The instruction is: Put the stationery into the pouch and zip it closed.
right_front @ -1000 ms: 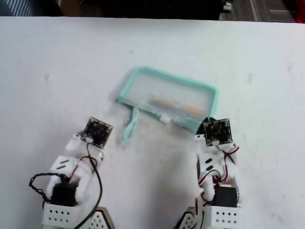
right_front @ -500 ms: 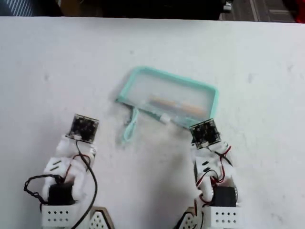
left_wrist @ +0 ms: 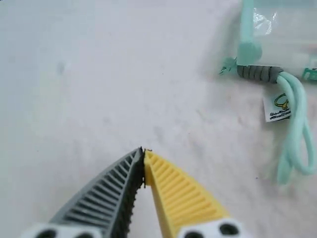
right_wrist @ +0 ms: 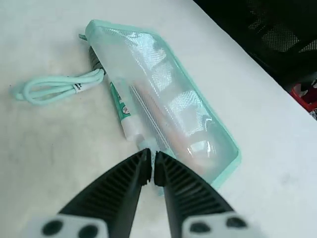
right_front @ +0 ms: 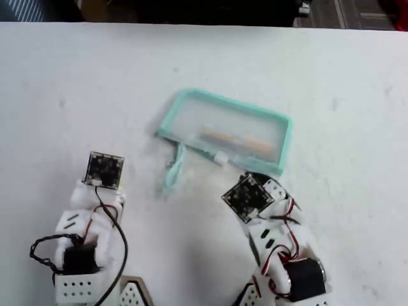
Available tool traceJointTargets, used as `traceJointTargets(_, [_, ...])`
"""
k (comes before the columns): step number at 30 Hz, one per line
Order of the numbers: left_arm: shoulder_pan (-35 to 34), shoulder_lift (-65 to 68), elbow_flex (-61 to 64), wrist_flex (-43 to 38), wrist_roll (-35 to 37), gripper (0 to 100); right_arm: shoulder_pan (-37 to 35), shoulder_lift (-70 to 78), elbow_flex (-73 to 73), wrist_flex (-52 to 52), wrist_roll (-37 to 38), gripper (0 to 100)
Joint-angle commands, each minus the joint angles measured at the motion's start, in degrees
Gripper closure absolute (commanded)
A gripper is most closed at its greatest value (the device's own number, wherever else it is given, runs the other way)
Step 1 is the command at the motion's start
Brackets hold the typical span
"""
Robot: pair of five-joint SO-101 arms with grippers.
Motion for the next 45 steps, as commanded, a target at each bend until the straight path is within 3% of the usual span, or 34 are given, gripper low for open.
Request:
traceJointTargets(1, [-0.48, -1.01, -2.73, -1.85, 0.70, 98, -0.57, 2.42, -5.98, 1.63, 0.44, 97.8])
traceJointTargets(12, [0.40, -1.01, -2.11, -1.85, 0.62, 98, -1.63, 36.62, -25.67, 4.62, 0.26, 97.8])
traceJointTargets(16, [0.40, -1.01, -2.11, -1.85, 0.62, 98, -6.73, 46.55, -34.37, 8.84, -6.33, 96.0])
traceJointTargets(22, [-3.30, -1.01, -2.81, -2.73, 1.14, 98, -17.89, 60.97, -44.84, 11.38, -9.76, 80.3])
traceJointTargets(29, [-8.04, -1.01, -2.99, -3.96, 5.19, 98, -26.95, 78.99, -54.77, 11.38, -10.11, 83.5])
traceJointTargets(33, [-7.78, -1.01, -2.81, -4.22, 5.36, 98, -27.03, 90.07, -60.84, 10.68, -10.64, 83.7])
traceJointTargets(39, [-7.78, -1.01, -2.81, -4.22, 5.45, 98, -23.78, 105.45, -66.29, 1.10, -24.44, 83.7])
traceJointTargets(45, [-7.08, -1.01, -2.81, -4.22, 5.45, 98, -19.91, 116.62, -71.21, -4.97, -32.09, 83.7])
